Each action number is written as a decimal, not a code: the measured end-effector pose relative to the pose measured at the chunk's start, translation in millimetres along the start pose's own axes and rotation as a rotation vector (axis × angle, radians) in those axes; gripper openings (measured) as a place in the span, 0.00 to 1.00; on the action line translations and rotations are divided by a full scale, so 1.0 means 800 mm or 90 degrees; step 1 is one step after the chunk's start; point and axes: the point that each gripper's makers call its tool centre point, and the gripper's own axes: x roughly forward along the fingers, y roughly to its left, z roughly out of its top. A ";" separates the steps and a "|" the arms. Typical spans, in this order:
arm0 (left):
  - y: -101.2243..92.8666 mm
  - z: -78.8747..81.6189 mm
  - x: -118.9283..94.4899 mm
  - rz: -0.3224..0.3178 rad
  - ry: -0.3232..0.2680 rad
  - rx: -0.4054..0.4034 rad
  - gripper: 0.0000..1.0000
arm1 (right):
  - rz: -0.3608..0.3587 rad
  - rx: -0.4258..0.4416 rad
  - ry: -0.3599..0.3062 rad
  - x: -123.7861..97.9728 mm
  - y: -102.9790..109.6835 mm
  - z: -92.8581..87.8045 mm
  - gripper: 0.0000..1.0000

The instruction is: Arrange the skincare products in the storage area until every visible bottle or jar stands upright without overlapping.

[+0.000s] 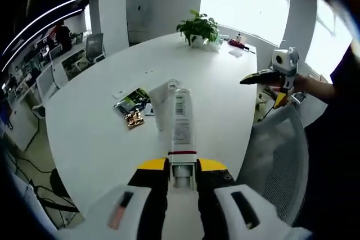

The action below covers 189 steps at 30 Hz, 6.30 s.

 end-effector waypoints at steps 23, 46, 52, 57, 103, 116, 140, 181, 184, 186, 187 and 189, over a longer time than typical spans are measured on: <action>-0.119 0.005 0.005 -0.145 0.102 0.089 0.16 | 0.176 -0.192 0.034 0.042 0.079 0.054 0.89; -0.147 0.003 0.007 -0.196 0.177 0.149 0.16 | 0.344 -0.315 0.098 0.068 0.142 0.069 0.61; -0.151 0.003 0.005 -0.204 0.185 0.153 0.16 | 0.393 -0.340 0.124 0.068 0.158 0.064 0.45; -0.152 0.003 0.004 -0.206 0.187 0.151 0.17 | 0.424 -0.361 0.146 0.067 0.169 0.056 0.42; -0.153 0.019 0.006 -0.239 0.141 0.183 0.32 | 0.453 -0.381 0.136 0.053 0.175 0.065 0.15; -0.125 0.094 -0.019 -0.201 -0.108 0.097 0.56 | 0.412 -0.169 -0.082 0.034 0.147 0.148 0.15; -0.123 0.245 -0.118 -0.254 -0.611 -0.084 0.42 | 0.477 0.005 -0.392 -0.001 0.186 0.254 0.16; -0.178 0.213 -0.085 -0.233 -0.385 0.102 0.24 | 0.392 -0.247 -0.133 -0.004 0.190 0.205 0.20; -0.179 0.212 -0.085 -0.230 -0.384 0.107 0.24 | 0.401 -0.249 -0.130 -0.003 0.195 0.202 0.15; -0.179 0.211 -0.086 -0.230 -0.382 0.107 0.24 | 0.403 -0.254 -0.132 -0.003 0.197 0.200 0.13; -0.180 0.210 -0.086 -0.229 -0.383 0.109 0.24 | 0.399 -0.259 -0.136 -0.003 0.197 0.200 0.13; -0.182 0.210 -0.086 -0.234 -0.386 0.116 0.24 | 0.404 -0.258 -0.131 -0.005 0.198 0.198 0.12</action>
